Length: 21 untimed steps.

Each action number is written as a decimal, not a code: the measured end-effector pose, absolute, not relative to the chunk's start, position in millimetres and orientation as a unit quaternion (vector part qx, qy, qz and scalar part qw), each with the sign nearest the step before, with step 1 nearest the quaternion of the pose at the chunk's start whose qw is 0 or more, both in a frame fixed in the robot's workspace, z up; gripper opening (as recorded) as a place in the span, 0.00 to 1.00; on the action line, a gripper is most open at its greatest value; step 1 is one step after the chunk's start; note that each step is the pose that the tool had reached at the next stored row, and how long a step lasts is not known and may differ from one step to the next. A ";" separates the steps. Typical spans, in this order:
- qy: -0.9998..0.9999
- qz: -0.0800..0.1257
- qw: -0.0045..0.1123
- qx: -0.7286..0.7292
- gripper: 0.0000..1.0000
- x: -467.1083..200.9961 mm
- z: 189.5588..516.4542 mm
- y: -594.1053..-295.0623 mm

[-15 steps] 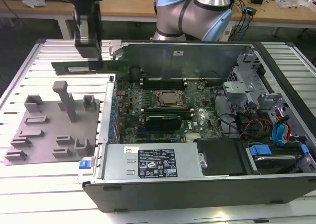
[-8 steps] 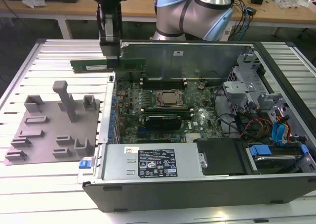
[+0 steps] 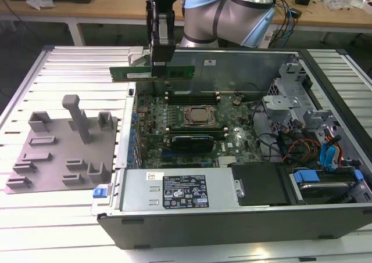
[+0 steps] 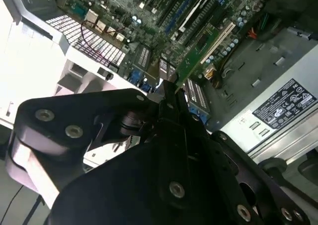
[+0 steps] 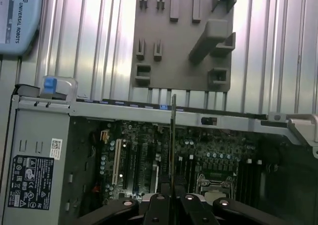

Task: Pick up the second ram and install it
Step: 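Pick up the second ram and move it above second insertion slot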

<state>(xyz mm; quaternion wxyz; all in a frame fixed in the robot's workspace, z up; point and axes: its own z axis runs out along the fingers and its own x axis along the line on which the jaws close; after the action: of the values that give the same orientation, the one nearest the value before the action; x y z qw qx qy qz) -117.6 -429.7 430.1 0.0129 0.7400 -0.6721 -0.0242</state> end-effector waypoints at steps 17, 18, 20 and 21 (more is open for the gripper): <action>-0.691 -0.052 -0.003 0.721 0.11 -55.4 394.9 -407.1; -0.691 -0.052 -0.003 0.721 0.11 -52.4 392.5 -404.8; -0.691 -0.053 -0.001 0.721 0.11 -45.9 387.3 -399.9; -0.691 -0.054 -0.001 0.721 0.11 -43.4 385.5 -398.0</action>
<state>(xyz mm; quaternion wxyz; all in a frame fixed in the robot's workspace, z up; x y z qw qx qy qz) -43.4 -398.0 385.5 -0.0009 0.7213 -0.6905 -0.0538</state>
